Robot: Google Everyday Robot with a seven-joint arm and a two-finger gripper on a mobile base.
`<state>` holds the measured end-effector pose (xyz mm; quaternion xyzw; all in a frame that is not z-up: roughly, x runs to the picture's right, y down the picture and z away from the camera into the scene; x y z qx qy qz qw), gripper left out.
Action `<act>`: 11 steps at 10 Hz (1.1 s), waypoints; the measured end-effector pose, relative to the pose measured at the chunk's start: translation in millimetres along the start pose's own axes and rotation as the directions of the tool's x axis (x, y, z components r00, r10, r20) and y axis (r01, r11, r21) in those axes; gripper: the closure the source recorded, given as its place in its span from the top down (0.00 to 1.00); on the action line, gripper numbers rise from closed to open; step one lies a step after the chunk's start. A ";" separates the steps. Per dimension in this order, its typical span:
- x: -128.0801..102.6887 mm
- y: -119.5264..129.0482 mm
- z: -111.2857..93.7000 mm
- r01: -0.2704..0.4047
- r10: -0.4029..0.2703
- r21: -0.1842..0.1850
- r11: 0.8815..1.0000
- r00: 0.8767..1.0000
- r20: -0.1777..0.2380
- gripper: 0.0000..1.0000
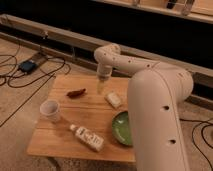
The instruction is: Place the white sponge in the ceramic bowl
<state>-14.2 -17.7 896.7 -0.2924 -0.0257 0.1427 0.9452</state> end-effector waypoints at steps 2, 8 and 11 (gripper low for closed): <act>0.0 0.0 0.0 0.000 0.000 0.000 1.000 1.000 0.000 0.80; 28.4 1.0 22.2 -0.075 0.072 -0.047 0.996 0.996 -0.057 0.80; 64.0 11.8 50.7 -0.170 0.155 -0.097 0.981 0.977 -0.144 0.80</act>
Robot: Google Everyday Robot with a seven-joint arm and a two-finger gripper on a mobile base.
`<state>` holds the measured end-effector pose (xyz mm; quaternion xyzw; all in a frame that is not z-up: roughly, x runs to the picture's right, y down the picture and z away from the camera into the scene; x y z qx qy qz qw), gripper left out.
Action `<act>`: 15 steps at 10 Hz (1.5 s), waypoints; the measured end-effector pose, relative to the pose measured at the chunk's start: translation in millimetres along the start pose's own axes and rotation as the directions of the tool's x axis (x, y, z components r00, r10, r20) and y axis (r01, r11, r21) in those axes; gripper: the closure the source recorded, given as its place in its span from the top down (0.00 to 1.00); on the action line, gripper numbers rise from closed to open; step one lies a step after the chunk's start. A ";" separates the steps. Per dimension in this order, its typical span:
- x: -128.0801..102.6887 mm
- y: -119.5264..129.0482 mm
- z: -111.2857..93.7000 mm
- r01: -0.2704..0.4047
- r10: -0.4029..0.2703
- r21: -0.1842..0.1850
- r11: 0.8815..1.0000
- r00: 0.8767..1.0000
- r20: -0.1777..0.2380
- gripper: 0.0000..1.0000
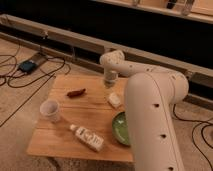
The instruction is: Place the white sponge in the ceramic bowl
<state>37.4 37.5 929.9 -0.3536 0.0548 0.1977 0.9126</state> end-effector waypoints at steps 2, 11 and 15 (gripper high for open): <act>3.2 2.6 14.0 -0.048 0.047 -0.023 0.999 0.999 -0.019 0.80; 14.5 -2.0 34.4 -0.160 0.162 0.073 0.984 0.986 -0.024 0.73; 17.8 3.2 40.7 -0.170 0.174 0.098 0.981 0.984 -0.032 0.31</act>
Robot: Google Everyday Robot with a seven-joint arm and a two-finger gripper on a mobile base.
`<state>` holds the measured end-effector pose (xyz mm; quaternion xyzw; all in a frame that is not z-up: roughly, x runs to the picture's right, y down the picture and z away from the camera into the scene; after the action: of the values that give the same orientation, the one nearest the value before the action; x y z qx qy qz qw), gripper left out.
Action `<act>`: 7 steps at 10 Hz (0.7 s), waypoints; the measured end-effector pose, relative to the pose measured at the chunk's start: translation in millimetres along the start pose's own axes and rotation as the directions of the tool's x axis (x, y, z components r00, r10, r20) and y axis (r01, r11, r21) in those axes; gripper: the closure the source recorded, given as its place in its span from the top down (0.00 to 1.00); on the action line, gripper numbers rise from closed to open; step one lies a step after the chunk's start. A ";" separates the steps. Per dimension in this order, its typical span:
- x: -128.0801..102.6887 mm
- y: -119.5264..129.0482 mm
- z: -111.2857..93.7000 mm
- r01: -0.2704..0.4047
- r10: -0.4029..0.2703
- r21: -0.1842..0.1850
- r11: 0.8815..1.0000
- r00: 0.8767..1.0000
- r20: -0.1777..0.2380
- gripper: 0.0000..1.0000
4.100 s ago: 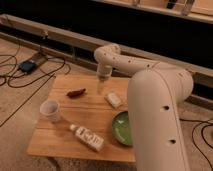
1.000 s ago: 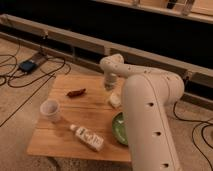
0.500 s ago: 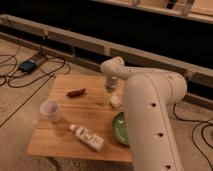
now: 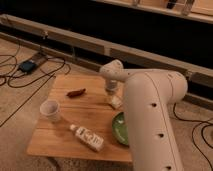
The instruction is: Place the white sponge in the ceramic bowl
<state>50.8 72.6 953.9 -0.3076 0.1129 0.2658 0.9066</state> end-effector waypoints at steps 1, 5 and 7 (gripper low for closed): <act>0.2 1.0 -1.8 -0.001 0.001 -0.002 1.000 1.000 0.003 0.21; 3.9 3.7 -15.8 -0.016 0.018 -0.046 0.999 0.999 0.045 0.00; 7.6 1.6 -30.4 -0.016 0.024 -0.087 0.996 0.995 0.094 0.00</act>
<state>55.0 58.0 926.4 -0.3324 0.0613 0.2939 0.8941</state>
